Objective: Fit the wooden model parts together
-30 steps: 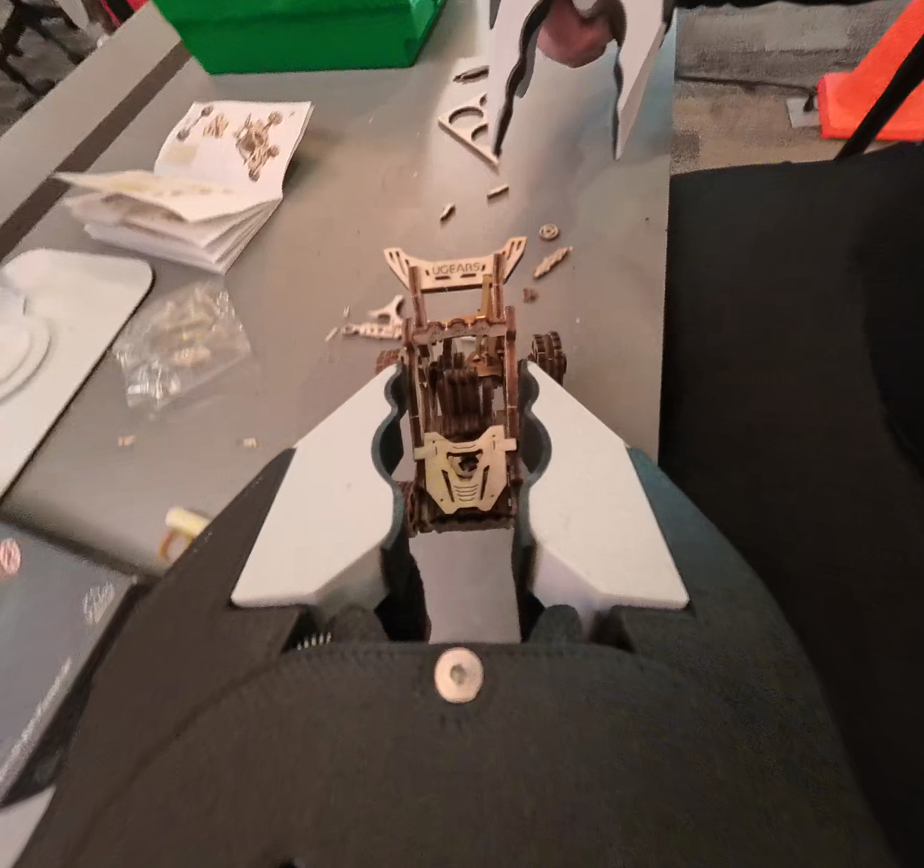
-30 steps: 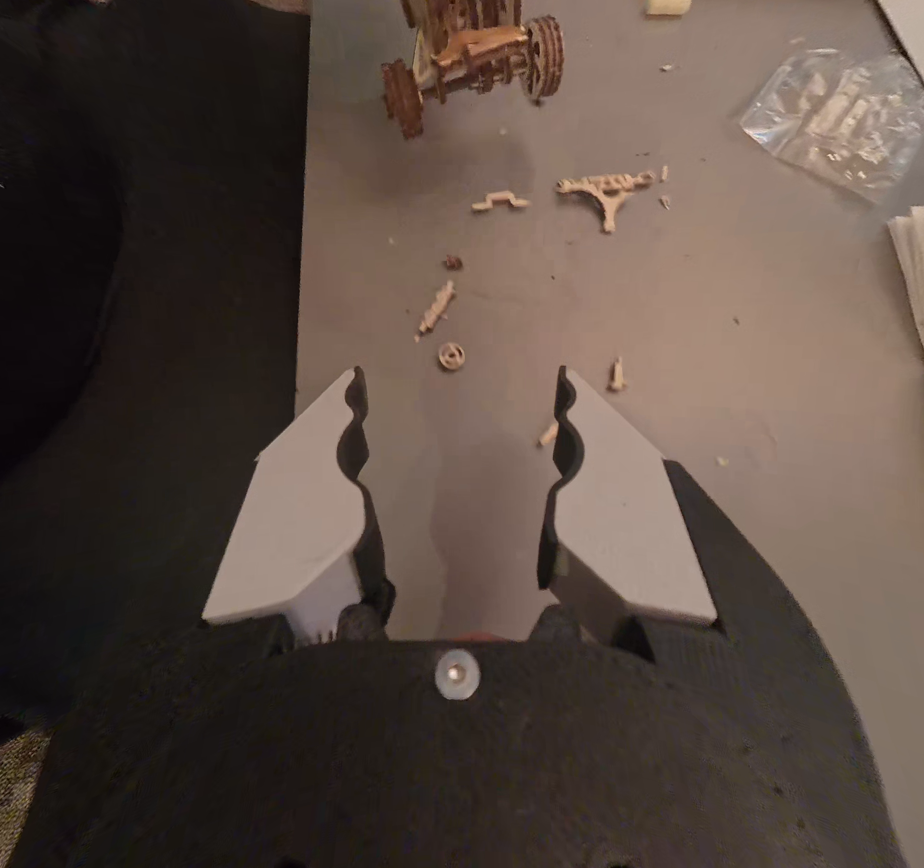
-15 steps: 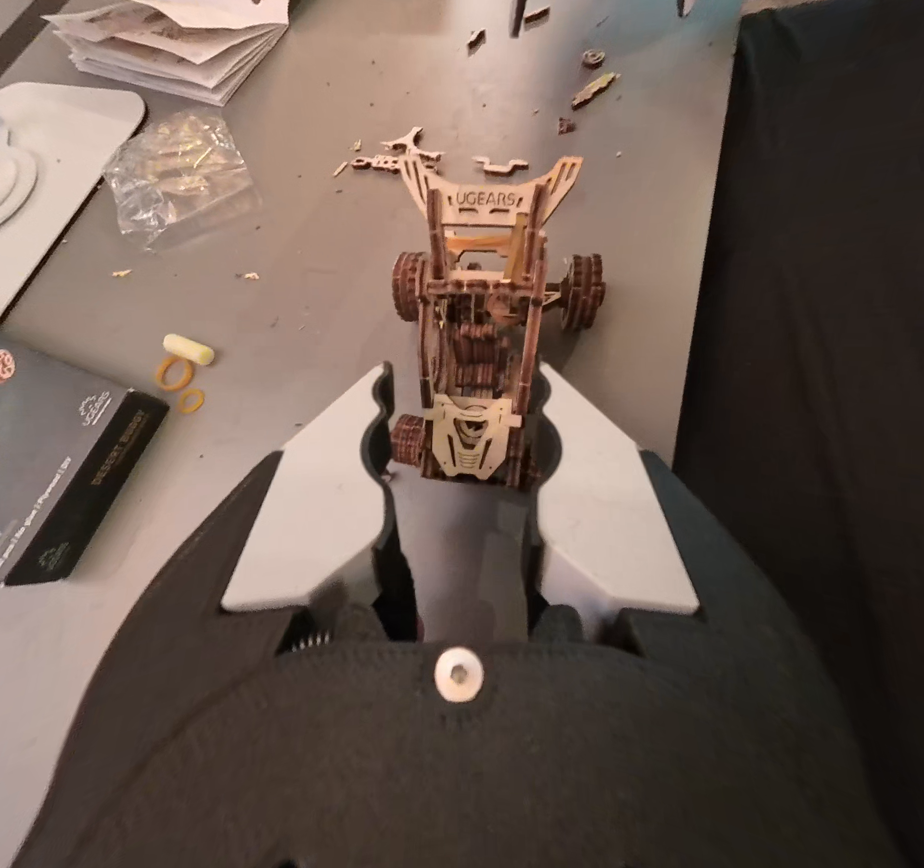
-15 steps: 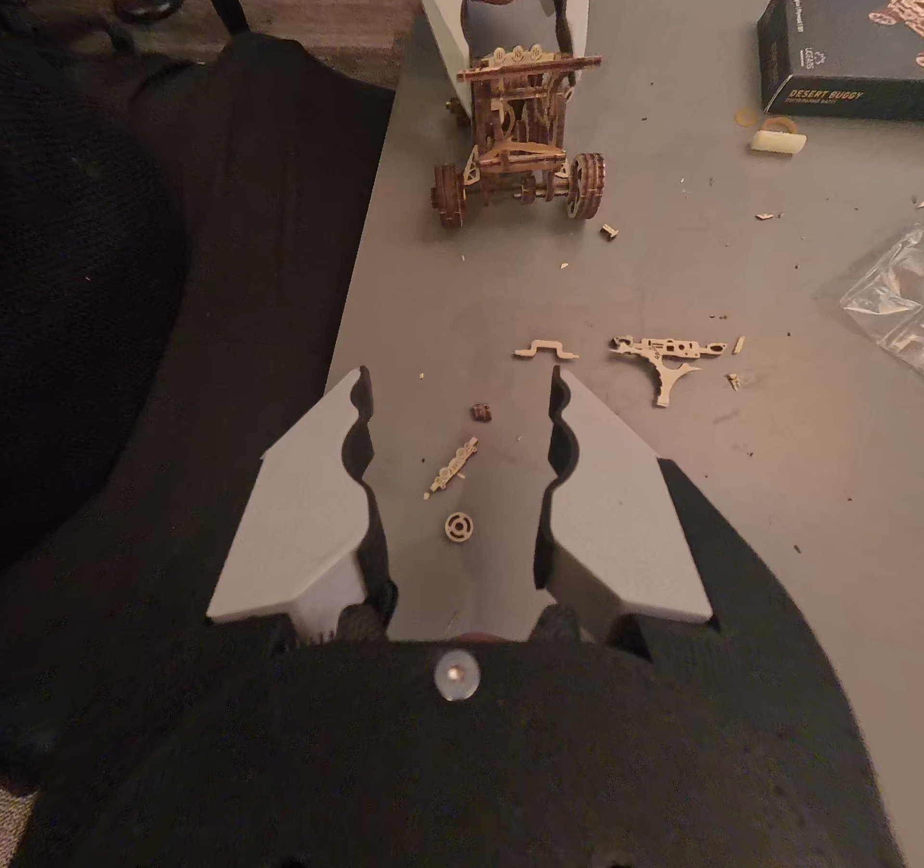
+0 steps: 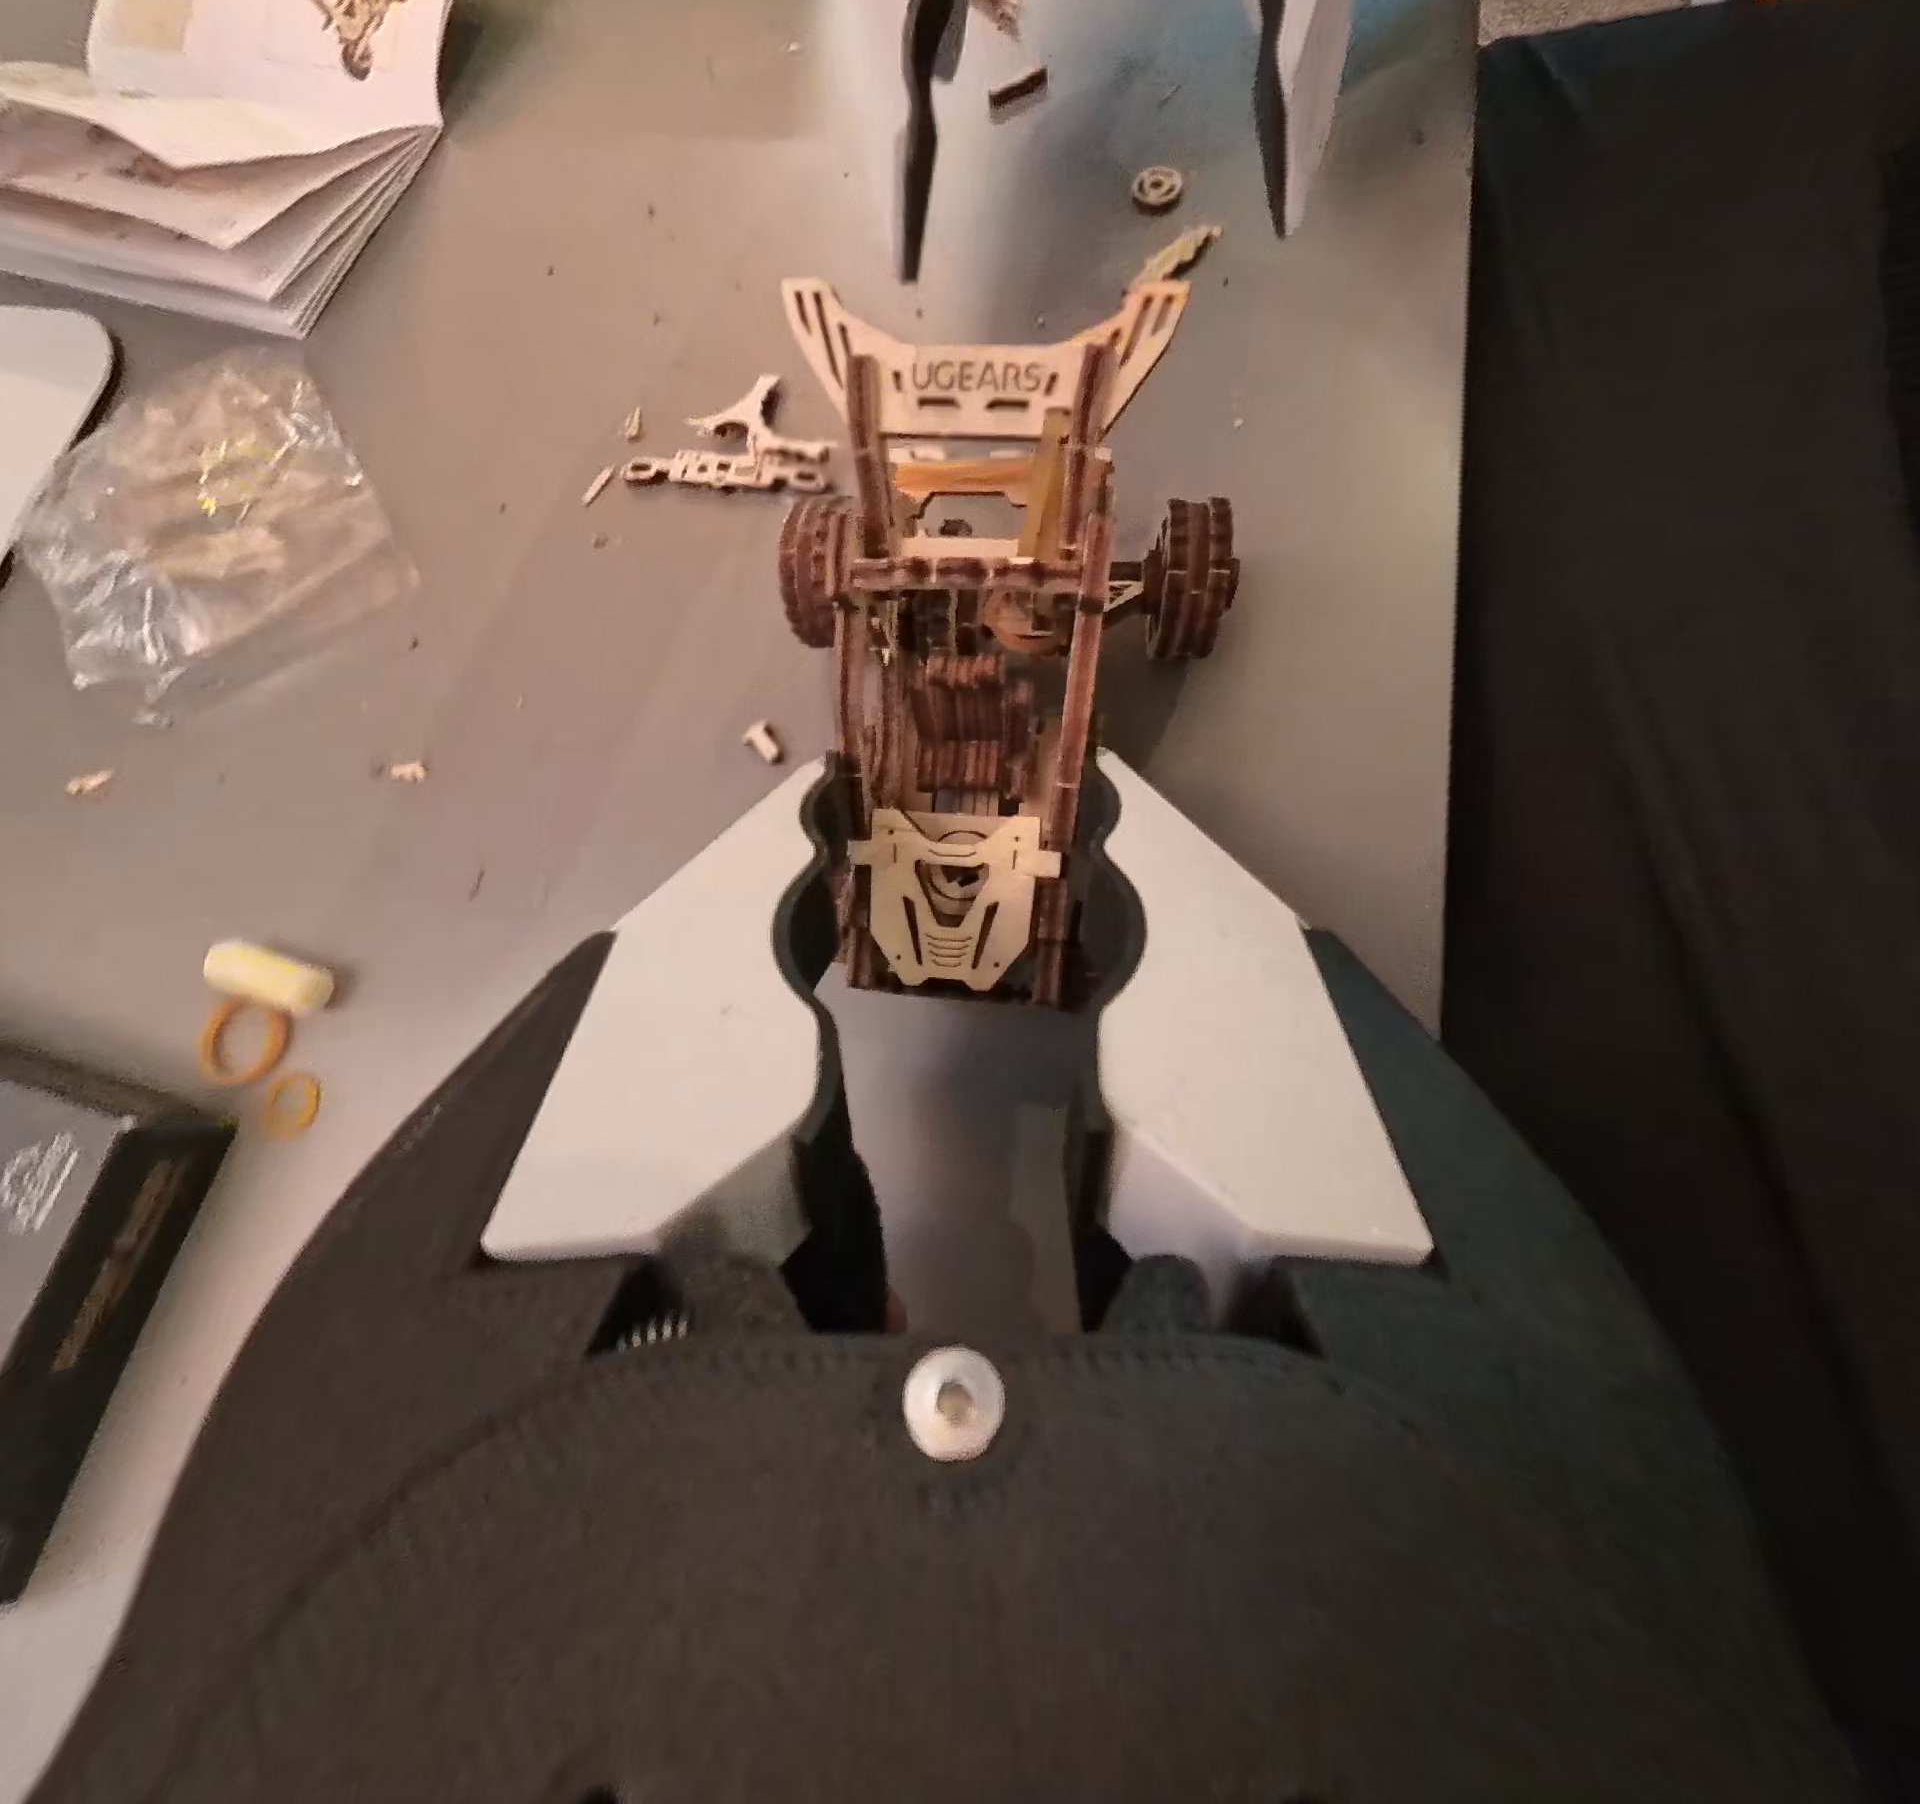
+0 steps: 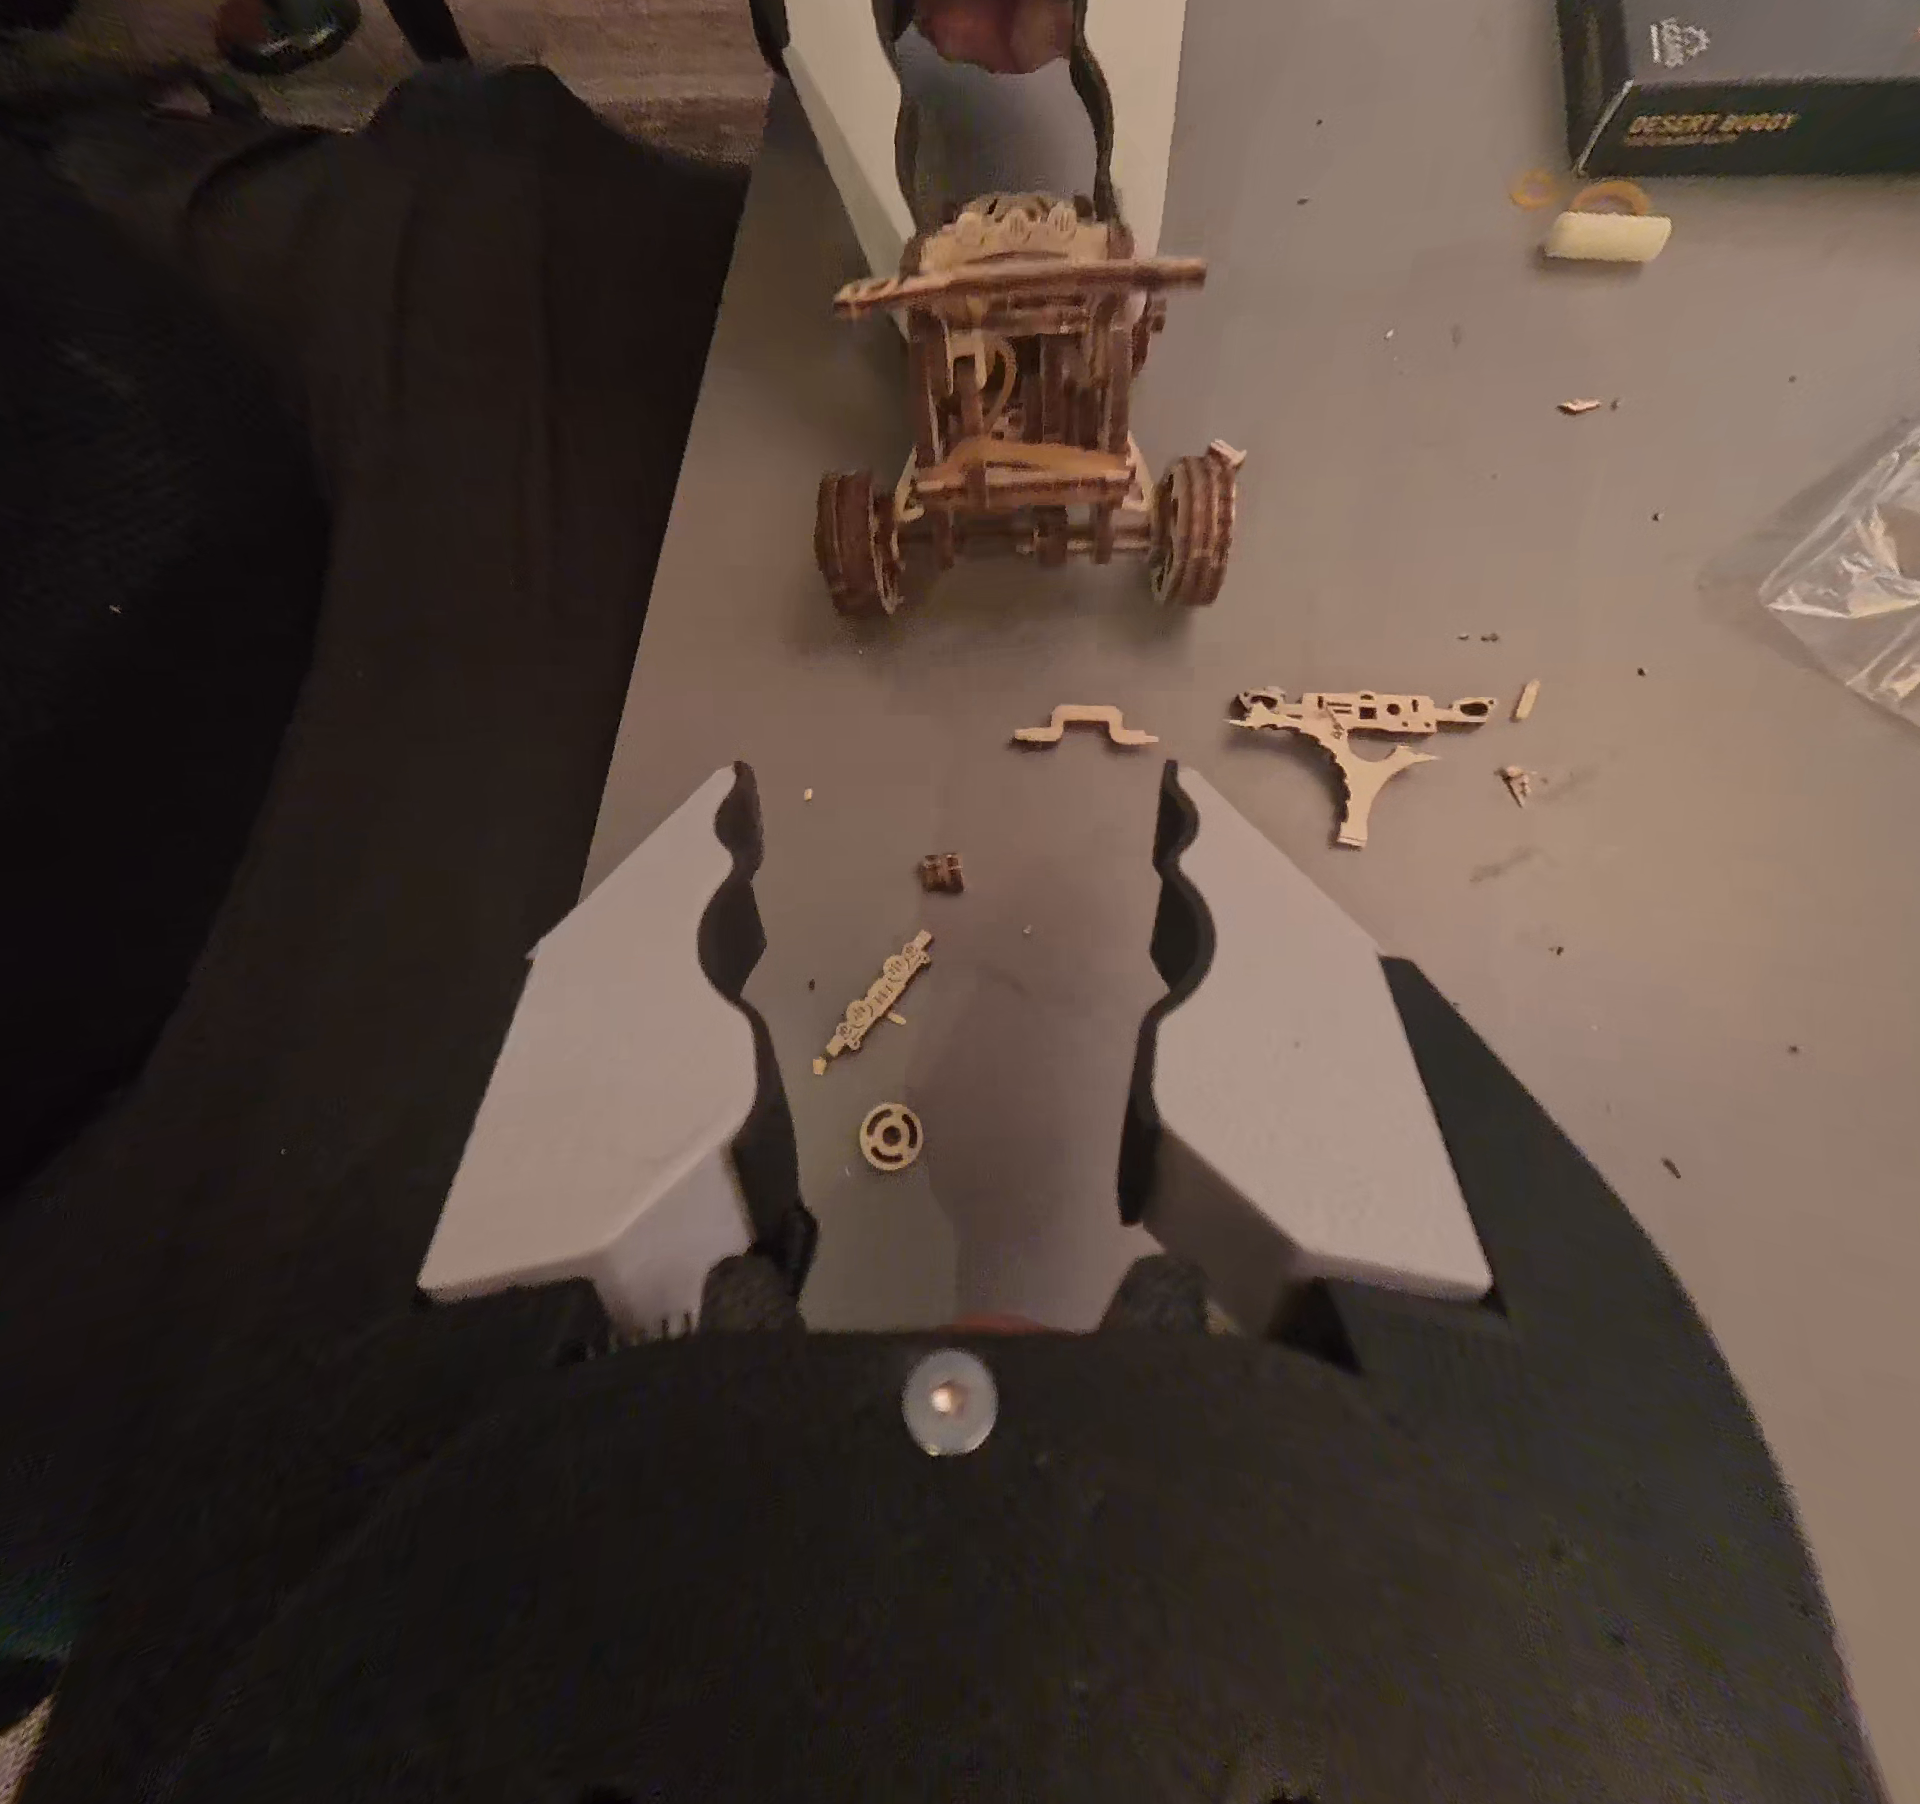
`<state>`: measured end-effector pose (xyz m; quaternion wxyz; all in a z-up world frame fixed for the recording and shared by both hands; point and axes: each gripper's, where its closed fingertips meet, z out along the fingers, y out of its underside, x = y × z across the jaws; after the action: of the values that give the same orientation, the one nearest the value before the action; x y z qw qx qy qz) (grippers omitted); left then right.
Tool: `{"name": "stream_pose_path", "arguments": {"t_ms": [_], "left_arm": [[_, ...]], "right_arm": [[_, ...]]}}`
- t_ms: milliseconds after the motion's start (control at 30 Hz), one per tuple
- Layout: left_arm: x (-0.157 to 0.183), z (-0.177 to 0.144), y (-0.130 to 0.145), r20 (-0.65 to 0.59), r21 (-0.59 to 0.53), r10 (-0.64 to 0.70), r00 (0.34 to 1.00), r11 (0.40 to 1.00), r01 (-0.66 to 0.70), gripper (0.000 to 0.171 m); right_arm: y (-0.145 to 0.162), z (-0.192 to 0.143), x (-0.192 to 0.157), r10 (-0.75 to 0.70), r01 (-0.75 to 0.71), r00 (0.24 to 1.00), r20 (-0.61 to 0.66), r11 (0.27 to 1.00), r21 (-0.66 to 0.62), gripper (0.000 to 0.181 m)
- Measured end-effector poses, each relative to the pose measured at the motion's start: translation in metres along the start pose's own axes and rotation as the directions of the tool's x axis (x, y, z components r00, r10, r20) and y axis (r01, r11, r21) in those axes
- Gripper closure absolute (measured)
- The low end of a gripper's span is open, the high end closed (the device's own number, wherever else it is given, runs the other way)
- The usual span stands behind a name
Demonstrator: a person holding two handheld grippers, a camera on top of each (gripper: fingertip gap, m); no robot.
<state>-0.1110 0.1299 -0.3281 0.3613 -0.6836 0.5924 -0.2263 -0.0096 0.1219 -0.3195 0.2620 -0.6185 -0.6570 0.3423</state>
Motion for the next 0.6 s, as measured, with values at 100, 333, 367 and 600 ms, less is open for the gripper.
{"name": "stream_pose_path", "arguments": {"t_ms": [100,333,367,600], "left_arm": [[-0.002,0.009,-0.007,-0.014,0.000,0.015,1.000,1.000,-0.015,0.130],[-0.003,0.014,-0.012,-0.010,0.012,0.003,1.000,1.000,-0.003,0.131],[-0.002,0.015,-0.012,-0.008,0.010,0.005,1.000,1.000,-0.005,0.130],[-0.001,0.013,-0.011,-0.006,0.022,-0.002,1.000,1.000,0.002,0.131]], "right_arm": [[-0.003,0.001,0.002,-0.007,0.007,1.000,-0.029,1.000,0.010,0.100],[-0.027,0.023,0.010,-0.048,0.054,0.996,-0.081,0.996,0.067,0.101],[-0.029,0.026,0.011,-0.060,0.066,0.995,-0.083,0.995,0.070,0.108],[-0.030,0.035,0.014,-0.053,0.060,0.997,-0.062,0.993,0.105,0.117]]}}
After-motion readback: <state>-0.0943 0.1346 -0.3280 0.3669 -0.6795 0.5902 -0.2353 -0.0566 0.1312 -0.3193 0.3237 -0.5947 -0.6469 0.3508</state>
